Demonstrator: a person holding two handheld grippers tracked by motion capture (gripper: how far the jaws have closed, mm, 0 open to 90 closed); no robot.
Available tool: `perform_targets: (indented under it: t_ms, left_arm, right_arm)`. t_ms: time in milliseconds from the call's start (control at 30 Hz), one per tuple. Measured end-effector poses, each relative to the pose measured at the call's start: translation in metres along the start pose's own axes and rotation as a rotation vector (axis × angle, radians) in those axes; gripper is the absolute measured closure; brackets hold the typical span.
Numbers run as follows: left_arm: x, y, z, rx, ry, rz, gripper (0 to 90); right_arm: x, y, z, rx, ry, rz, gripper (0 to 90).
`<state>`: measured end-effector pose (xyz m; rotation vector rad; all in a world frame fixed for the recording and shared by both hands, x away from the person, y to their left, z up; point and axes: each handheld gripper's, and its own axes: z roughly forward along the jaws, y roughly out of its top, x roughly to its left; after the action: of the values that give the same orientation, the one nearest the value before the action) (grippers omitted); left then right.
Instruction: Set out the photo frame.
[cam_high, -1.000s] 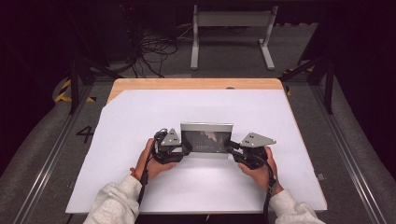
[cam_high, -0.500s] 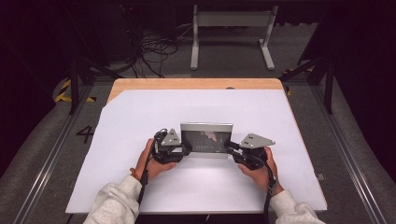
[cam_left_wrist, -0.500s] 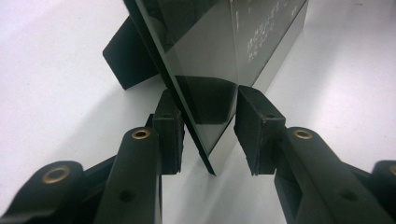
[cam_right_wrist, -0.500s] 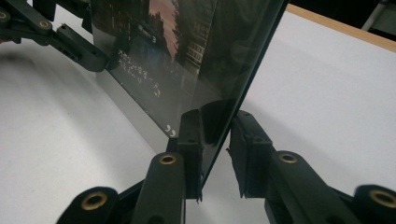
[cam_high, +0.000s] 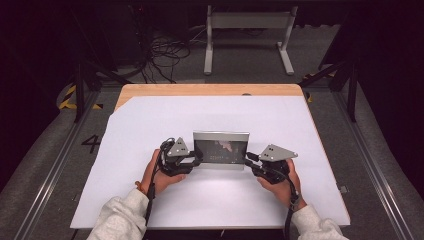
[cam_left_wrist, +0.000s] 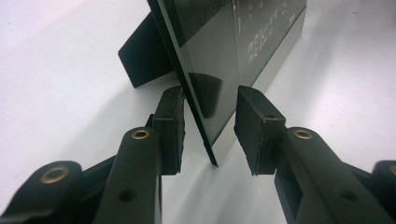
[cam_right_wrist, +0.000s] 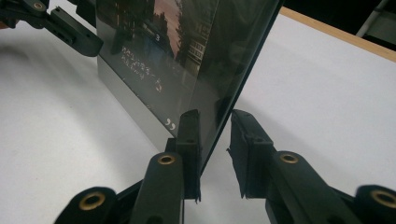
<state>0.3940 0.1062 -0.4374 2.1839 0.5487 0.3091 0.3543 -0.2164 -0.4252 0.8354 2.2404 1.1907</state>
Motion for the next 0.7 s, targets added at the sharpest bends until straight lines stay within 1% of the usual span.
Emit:
perform_targets:
  t_ms: [167, 267, 500, 700]
  left_arm:
    - [-0.001, -0.002, -0.006, -0.003, 0.014, 0.004, 62.7]
    - [-0.001, -0.003, -0.010, -0.014, 0.011, 0.003, 62.9]
    - [-0.003, -0.006, -0.016, -0.017, 0.018, 0.009, 62.1]
    - [-0.006, -0.009, -0.022, -0.024, 0.019, 0.019, 60.6]
  right_arm:
    - [0.000, -0.001, -0.005, 0.004, -0.007, -0.006, 72.0]
    - [0.000, -0.002, -0.007, 0.005, -0.009, -0.008, 71.7]
    - [0.000, -0.003, -0.010, 0.007, -0.012, -0.010, 70.0]
    - [0.000, -0.005, -0.012, 0.014, -0.010, -0.010, 66.3]
